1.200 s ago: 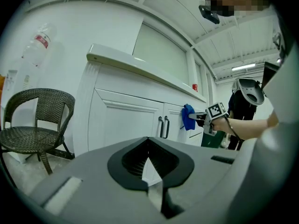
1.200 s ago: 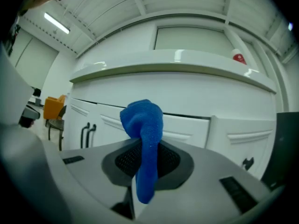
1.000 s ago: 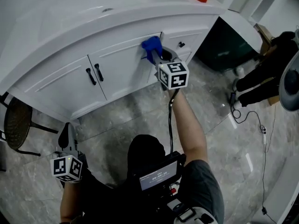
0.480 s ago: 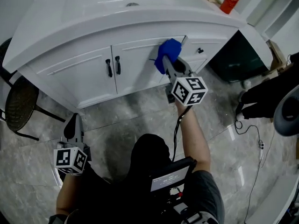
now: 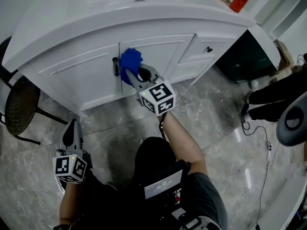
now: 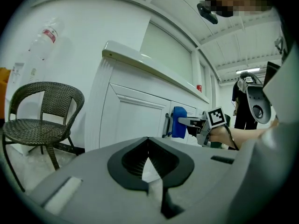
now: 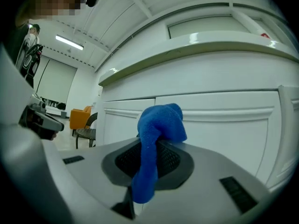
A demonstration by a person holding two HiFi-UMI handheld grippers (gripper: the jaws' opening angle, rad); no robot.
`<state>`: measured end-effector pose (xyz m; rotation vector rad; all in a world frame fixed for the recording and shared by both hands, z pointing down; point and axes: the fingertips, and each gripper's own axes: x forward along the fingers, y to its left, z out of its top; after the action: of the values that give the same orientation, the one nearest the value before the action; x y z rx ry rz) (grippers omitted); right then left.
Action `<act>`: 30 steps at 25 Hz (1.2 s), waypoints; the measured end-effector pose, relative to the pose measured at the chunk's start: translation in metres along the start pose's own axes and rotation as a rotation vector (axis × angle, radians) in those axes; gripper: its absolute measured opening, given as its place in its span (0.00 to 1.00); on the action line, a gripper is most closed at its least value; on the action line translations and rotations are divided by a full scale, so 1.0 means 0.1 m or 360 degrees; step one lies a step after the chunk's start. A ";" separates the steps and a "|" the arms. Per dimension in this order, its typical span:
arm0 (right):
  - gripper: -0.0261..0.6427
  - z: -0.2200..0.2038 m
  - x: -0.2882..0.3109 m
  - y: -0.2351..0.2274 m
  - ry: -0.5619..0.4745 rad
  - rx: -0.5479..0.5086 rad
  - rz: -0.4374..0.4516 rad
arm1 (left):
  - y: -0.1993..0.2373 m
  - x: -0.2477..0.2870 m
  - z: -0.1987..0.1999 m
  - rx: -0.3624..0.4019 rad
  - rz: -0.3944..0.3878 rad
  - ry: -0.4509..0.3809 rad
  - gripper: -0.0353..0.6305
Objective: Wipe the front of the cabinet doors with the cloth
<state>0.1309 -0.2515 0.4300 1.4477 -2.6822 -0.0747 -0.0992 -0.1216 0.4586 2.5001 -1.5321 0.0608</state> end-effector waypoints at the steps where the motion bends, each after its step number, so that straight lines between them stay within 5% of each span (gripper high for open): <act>1: 0.11 -0.01 -0.01 -0.03 0.0001 -0.0002 -0.0003 | 0.00 -0.01 0.01 0.0004 0.0006 0.0005 0.06; 8: 0.11 -0.26 -0.13 -0.50 0.0071 -0.0015 -0.0125 | -0.13 0.08 0.02 0.0051 0.0002 0.0007 0.06; 24: 0.11 -0.76 -1.19 -2.19 0.0062 0.0188 -0.0702 | -0.43 0.25 0.02 0.0111 -0.0012 0.0038 0.06; 30: 0.11 -0.86 -1.43 -2.40 0.0057 0.0243 -0.0800 | -0.43 0.24 -0.03 0.0098 -0.0017 0.0046 0.06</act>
<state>0.4176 -0.2633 0.4866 2.1125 -2.2719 0.1228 -0.0499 -0.1233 0.4588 2.5427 -1.5281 0.1435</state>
